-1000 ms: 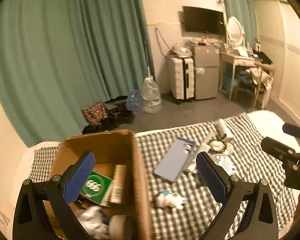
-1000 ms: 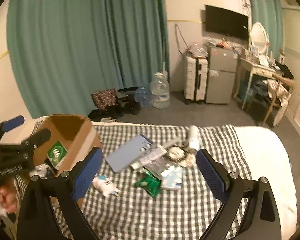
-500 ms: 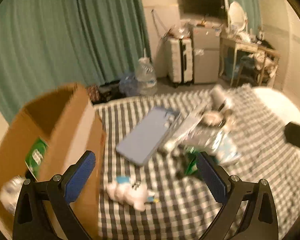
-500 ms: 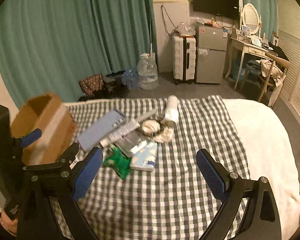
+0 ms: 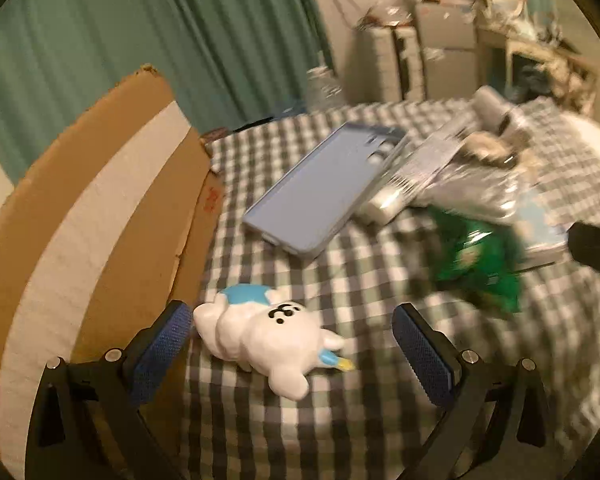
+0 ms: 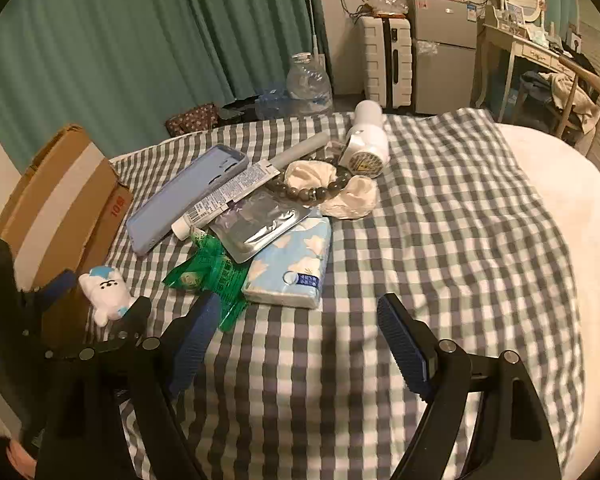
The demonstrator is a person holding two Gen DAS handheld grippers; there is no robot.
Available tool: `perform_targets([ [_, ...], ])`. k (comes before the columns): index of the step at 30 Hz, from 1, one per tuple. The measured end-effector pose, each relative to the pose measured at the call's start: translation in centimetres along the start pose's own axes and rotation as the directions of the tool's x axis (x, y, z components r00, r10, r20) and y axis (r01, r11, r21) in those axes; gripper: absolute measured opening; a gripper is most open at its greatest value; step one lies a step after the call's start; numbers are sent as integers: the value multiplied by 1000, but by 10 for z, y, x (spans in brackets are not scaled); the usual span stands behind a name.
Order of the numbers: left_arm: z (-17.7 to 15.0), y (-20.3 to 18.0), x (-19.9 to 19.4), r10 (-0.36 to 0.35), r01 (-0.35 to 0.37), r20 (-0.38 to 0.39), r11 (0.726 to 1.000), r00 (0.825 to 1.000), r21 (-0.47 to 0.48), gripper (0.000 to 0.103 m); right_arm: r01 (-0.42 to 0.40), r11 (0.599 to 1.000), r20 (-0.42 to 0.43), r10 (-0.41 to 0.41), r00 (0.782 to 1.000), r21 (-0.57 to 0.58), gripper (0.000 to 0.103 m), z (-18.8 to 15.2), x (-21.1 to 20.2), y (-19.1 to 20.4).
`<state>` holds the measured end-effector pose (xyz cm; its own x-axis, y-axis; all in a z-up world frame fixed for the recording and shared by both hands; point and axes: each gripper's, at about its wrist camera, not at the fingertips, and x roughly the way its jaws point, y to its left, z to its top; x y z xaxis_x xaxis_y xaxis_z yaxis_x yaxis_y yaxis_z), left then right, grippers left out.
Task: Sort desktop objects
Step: 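Grasp the white plush toy with the left tool while the right grasps the blue tissue pack, then lift the plush toy and tissue pack and carry them over the cardboard box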
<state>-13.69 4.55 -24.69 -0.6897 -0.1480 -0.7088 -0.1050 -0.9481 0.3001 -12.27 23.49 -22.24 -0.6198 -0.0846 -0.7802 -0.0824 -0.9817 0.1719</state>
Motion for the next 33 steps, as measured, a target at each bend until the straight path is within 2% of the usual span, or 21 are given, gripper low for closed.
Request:
perform_targets([
  [3, -3, -4, 9, 34, -34, -3, 999, 999, 6, 103, -10, 1000, -16, 10, 1000, 8, 81, 4, 13, 1],
  [6, -3, 0, 20, -29, 28, -43, 999, 999, -19, 103, -7, 1000, -30, 7, 1000, 15, 81, 9, 27, 1],
  [9, -3, 2, 26, -60, 58, -51, 998, 997, -38, 103, -6, 1000, -55, 7, 998, 3, 81, 13, 38, 2],
  [11, -2, 5, 32, -105, 101, -63, 992, 992, -73, 103, -5, 1000, -70, 4, 998, -16, 81, 15, 46, 4],
  [13, -4, 12, 35, -178, 169, -70, 979, 982, -116, 95, -3, 999, -76, 1, 997, -34, 81, 17, 53, 7],
  [14, -6, 14, 36, -209, 199, -72, 971, 975, -132, 87, 6, 999, -77, -9, 997, -46, 81, 18, 57, 9],
  [16, -8, 17, 32, -245, 235, -64, 963, 967, -132, 79, 26, 998, -80, -31, 996, -63, 81, 19, 64, 11],
  [18, -10, 15, 27, -236, 229, -56, 967, 970, -108, 76, 57, 995, -88, -64, 994, -84, 77, 18, 70, 11],
  [19, -10, 14, 25, -236, 229, -57, 967, 970, -109, 76, 84, 992, -88, -92, 992, -99, 68, 17, 71, 10],
  [22, -11, 15, 18, -249, 239, -63, 962, 967, -132, 76, 105, 988, -78, -113, 990, -109, 56, 10, 67, 4],
  [23, -9, 14, 16, -248, 238, -64, 963, 967, -129, 68, 104, 988, -80, -113, 990, -112, 56, 8, 64, 2],
  [24, -7, 10, 14, -250, 241, -67, 963, 966, -120, 67, 98, 989, -85, -108, 991, -107, 56, 5, 61, -1],
  [27, -2, 5, 14, -256, 247, -84, 963, 963, -105, 67, 94, 992, -93, -102, 991, -83, 55, -2, 51, -14],
  [33, 1, -1, 0, -286, 277, -70, 955, 956, -110, 67, 97, 995, -99, -98, 990, -20, 54, -16, 25, -34],
])
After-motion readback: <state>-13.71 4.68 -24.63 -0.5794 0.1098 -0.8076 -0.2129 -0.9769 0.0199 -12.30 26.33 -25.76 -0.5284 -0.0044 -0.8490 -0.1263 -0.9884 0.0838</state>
